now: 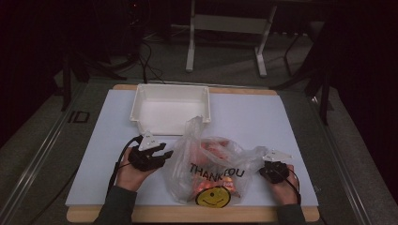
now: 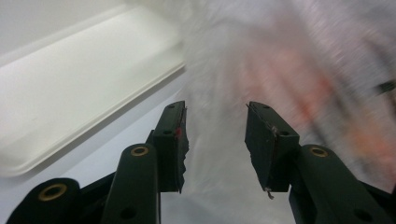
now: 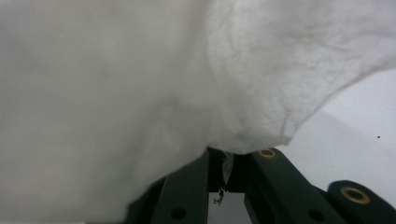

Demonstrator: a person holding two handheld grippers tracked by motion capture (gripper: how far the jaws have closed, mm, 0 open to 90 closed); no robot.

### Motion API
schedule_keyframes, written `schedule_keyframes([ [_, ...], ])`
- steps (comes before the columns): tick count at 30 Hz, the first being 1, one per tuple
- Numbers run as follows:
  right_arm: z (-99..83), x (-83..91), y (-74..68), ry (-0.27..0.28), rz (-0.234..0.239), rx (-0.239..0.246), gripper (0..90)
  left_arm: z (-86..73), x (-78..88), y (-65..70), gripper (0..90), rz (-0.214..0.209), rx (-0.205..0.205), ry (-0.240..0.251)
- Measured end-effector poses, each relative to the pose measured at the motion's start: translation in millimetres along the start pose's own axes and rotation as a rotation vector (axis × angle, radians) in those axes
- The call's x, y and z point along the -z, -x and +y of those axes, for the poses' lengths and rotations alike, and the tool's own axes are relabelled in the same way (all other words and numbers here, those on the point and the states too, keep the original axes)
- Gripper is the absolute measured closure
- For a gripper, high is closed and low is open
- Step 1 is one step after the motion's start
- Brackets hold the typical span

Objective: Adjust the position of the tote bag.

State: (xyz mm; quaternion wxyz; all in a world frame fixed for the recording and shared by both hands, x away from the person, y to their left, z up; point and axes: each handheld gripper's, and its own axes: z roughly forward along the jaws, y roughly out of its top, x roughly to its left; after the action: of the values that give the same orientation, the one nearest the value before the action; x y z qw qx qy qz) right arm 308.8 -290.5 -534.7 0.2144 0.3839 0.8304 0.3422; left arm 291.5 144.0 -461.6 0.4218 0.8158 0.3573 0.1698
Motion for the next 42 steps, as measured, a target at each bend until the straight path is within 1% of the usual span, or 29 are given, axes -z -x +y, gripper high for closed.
schedule_keyframes([
  [2, -0.1, 0.0, -0.3, 0.001, -0.002, -0.001, 88.4, 2.7, 0.0, 0.4, 55.0, -0.018, 0.019, 0.020],
  [4, -0.1, 0.0, -0.3, 0.001, -0.002, -0.001, 88.4, 4.1, -0.1, 0.5, 53.9, -0.023, 0.021, 0.026],
  [5, -0.1, 0.0, -0.3, 0.001, -0.002, -0.001, 88.4, 7.5, -0.2, 1.7, 53.9, -0.033, 0.026, 0.035],
  [8, -0.2, -0.1, -0.2, 0.002, -0.002, -0.001, 88.4, 14.4, 0.1, 4.2, 49.5, -0.044, 0.020, 0.048],
  [10, -0.2, -0.1, -0.3, 0.002, -0.002, -0.001, 88.4, 17.3, 0.5, 4.6, 48.3, -0.042, 0.014, 0.048],
  [11, -0.2, -0.1, -0.3, 0.002, -0.001, -0.002, 88.4, 23.0, 1.3, 5.1, 48.3, -0.050, 0.015, 0.059],
  [13, -0.2, -0.1, -0.2, 0.002, -0.001, -0.003, 88.4, 29.6, 2.7, 5.9, 46.7, -0.058, 0.015, 0.073],
  [15, -0.3, -0.1, -0.2, 0.003, -0.001, -0.004, 88.4, 34.9, 3.1, 7.3, 44.5, -0.082, 0.021, 0.091],
  [18, -0.4, -0.1, -0.1, 0.004, -0.001, -0.002, 88.4, 41.7, 0.2, 10.1, 41.2, -0.107, 0.024, 0.107],
  [20, -0.4, -0.1, -0.2, 0.004, -0.001, -0.004, 88.4, 45.1, -4.5, 11.1, 39.8, -0.109, 0.023, 0.103],
  [24, -0.7, -0.1, -0.1, 0.005, 0.000, -0.005, 88.4, 50.1, -19.7, 11.3, 38.7, -0.118, 0.042, 0.078],
  [27, -0.8, -0.2, 0.4, 0.007, 0.002, -0.004, 88.4, 50.9, -31.0, 13.8, 43.3, -0.122, 0.032, 0.040],
  [28, -0.9, -0.2, 0.5, 0.008, 0.002, -0.004, 88.4, 50.5, -33.3, 14.8, 45.7, -0.124, 0.025, 0.028],
  [29, -0.9, -0.2, 0.6, 0.008, 0.002, -0.004, 88.3, 50.5, -33.3, 14.8, 50.4, -0.124, 0.025, 0.028],
  [30, -1.0, -0.1, 0.5, 0.007, 0.002, -0.003, 88.3, 48.3, -35.6, 17.4, 62.8, -0.118, 0.001, 0.010],
  [31, -1.0, -0.1, 0.5, 0.007, 0.001, -0.002, 88.4, 47.0, -35.4, 18.0, 70.4, -0.120, -0.002, 0.003],
  [33, -0.9, -0.1, 0.5, 0.008, 0.001, -0.001, 88.3, 43.2, -33.7, 19.1, 82.6, -0.126, -0.003, 0.005],
  [34, -0.9, 0.0, 0.2, 0.006, 0.001, -0.004, 88.4, 40.8, -32.5, 19.7, 86.2, -0.125, -0.003, 0.002],
  [35, -0.8, 0.0, 0.0, 0.005, 0.001, -0.005, 88.4, 36.8, -31.0, 20.9, 88.9, -0.133, -0.001, 0.006],
  [37, -0.8, 0.0, 0.0, 0.006, 0.000, -0.002, 88.4, 34.0, -29.8, 21.7, 89.8, -0.135, -0.007, 0.003],
  [38, -0.7, 0.0, -0.5, 0.005, -0.001, -0.003, 88.4, 25.2, -27.1, 25.1, 90.0, -0.135, -0.008, -0.003],
  [40, -0.7, 0.1, -0.5, 0.005, -0.003, 0.001, 88.4, 14.5, -23.6, 28.7, 90.0, -0.146, -0.007, -0.005],
  [42, -0.7, 0.0, -0.7, 0.006, -0.004, 0.002, 88.4, 2.9, -20.9, 33.3, 90.0, -0.145, -0.013, -0.022],
])
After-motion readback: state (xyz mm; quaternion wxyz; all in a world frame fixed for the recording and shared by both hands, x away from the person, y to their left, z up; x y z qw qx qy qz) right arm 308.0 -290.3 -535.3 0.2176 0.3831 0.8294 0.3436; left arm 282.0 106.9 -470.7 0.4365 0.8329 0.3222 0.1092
